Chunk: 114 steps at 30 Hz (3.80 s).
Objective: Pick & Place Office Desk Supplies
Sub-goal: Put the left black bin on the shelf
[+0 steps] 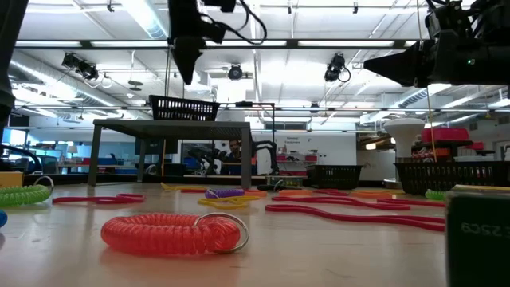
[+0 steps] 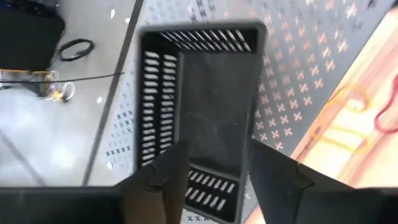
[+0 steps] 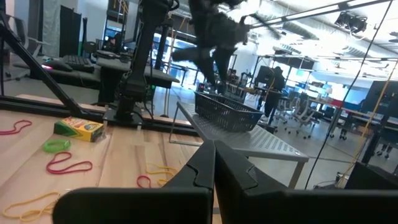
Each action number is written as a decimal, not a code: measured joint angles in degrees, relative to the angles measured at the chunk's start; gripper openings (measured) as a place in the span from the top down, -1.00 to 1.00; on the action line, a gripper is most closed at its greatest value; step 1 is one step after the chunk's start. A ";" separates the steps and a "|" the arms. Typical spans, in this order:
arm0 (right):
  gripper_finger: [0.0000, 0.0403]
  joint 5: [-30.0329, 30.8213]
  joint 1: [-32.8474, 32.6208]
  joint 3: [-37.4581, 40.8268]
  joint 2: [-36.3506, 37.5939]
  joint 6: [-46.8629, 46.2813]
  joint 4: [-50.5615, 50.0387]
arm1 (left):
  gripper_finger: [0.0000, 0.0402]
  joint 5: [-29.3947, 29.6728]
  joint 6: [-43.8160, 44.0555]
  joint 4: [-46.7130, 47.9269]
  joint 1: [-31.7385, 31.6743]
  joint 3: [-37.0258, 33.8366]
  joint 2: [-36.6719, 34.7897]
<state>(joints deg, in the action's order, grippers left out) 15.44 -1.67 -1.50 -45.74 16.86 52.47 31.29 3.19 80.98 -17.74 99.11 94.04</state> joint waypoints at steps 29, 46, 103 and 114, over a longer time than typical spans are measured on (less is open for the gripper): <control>0.97 -0.28 -0.02 0.00 0.00 0.40 0.32 | 0.00 -24.41 -23.73 -7.56 -28.60 2.03 7.00; 0.97 -0.48 -0.02 0.00 0.00 0.59 0.38 | 0.90 -27.27 -14.94 -6.04 -30.80 2.03 6.22; 0.97 -4.86 -0.02 0.00 0.00 0.59 1.40 | 0.73 -30.07 15.26 -17.65 -43.91 -30.01 -24.61; 0.97 -4.92 -0.02 0.00 0.00 0.59 1.53 | 0.46 -24.83 9.81 -13.46 -41.47 -22.10 -24.57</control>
<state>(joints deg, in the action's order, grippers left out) 10.52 -1.69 -1.50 -45.74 17.45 54.00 6.47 13.00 67.53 -59.21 77.01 69.47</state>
